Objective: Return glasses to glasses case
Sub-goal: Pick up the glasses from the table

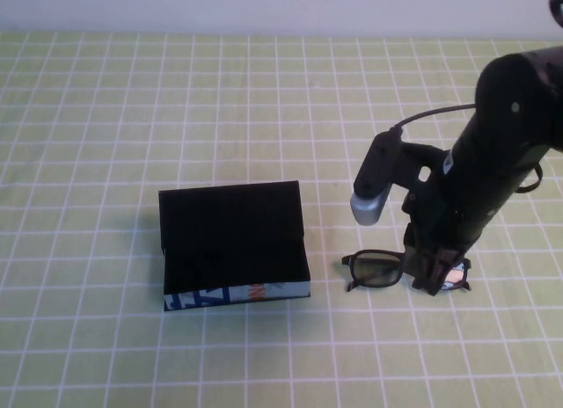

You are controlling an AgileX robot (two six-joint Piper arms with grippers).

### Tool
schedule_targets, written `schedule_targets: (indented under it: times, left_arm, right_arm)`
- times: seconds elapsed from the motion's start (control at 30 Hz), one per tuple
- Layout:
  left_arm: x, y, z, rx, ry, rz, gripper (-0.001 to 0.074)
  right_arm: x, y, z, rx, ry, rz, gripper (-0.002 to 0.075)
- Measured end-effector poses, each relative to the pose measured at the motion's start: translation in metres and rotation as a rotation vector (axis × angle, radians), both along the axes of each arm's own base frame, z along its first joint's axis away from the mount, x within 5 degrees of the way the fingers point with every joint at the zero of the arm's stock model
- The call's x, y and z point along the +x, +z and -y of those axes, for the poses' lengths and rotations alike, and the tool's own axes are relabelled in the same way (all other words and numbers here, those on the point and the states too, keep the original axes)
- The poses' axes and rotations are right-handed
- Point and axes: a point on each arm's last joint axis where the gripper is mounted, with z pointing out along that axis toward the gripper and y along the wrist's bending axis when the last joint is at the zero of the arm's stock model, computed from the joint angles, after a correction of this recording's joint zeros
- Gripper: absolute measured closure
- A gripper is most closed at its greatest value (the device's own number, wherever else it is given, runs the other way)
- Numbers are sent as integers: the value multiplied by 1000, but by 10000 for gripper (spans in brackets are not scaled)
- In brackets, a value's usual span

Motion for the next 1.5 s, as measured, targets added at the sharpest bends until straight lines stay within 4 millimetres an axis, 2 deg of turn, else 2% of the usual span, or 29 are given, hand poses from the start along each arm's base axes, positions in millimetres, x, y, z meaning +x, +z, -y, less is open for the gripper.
schedule_targets:
  times: [0.1, 0.33, 0.43, 0.7, 1.5]
  left_arm:
    - [0, 0, 0, 0, 0, 0, 737]
    - [0, 0, 0, 0, 0, 0, 737]
    - [0, 0, 0, 0, 0, 0, 737]
    - [0, 0, 0, 0, 0, 0, 737]
    - [0, 0, 0, 0, 0, 0, 737]
  right_arm:
    - [14, -7, -3, -33, 122, 22, 645]
    - [36, -26, -3, -77, 360, 74, 367]
    - [45, -34, -2, -91, 381, 82, 313]
    - [59, -46, 3, -121, 384, 71, 292]
    - [69, -71, 1, -132, 385, 40, 293]
